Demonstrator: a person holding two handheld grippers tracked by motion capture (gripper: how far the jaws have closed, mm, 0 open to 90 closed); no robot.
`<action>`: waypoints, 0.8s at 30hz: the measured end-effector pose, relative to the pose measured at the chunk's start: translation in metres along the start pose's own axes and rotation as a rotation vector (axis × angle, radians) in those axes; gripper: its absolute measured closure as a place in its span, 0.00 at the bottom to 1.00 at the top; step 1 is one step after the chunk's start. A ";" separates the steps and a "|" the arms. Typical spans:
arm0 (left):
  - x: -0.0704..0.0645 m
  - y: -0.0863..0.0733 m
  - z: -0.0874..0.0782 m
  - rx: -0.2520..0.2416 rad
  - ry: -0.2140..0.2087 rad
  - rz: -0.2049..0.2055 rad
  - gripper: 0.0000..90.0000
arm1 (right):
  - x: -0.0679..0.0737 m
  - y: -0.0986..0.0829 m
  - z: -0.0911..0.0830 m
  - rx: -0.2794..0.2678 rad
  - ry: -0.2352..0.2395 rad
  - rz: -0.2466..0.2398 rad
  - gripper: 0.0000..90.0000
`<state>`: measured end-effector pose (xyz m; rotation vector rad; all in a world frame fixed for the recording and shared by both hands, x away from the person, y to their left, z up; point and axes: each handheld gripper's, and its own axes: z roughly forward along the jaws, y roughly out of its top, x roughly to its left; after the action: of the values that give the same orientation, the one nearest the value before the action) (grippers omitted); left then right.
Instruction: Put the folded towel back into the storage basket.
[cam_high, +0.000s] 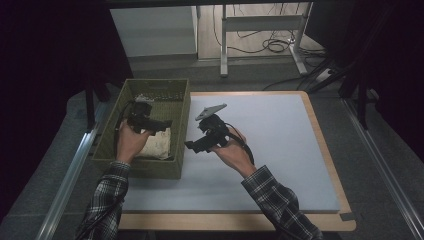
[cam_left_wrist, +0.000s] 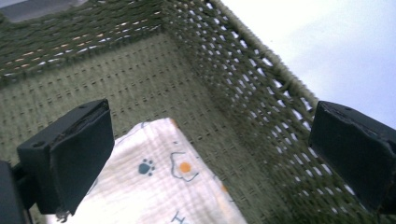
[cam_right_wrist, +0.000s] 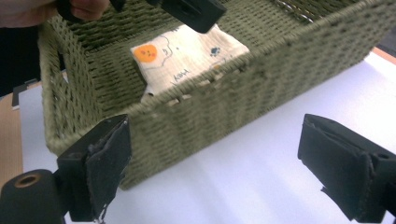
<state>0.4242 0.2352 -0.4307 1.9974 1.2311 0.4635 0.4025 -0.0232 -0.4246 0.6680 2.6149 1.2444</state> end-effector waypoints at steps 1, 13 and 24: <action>-0.001 0.001 0.000 -0.001 -0.001 0.002 0.00 | -0.001 -0.002 -0.001 -0.001 -0.002 0.000 0.11; -0.025 0.014 0.007 -0.026 -0.040 0.036 0.00 | -0.015 -0.027 -0.014 0.024 -0.004 0.037 0.07; -0.054 0.014 0.013 -0.057 -0.094 0.073 0.00 | -0.027 -0.058 -0.038 0.030 -0.031 0.040 0.07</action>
<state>0.4153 0.1785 -0.4255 1.9976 1.0785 0.4306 0.3952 -0.0942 -0.4462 0.7429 2.6117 1.1984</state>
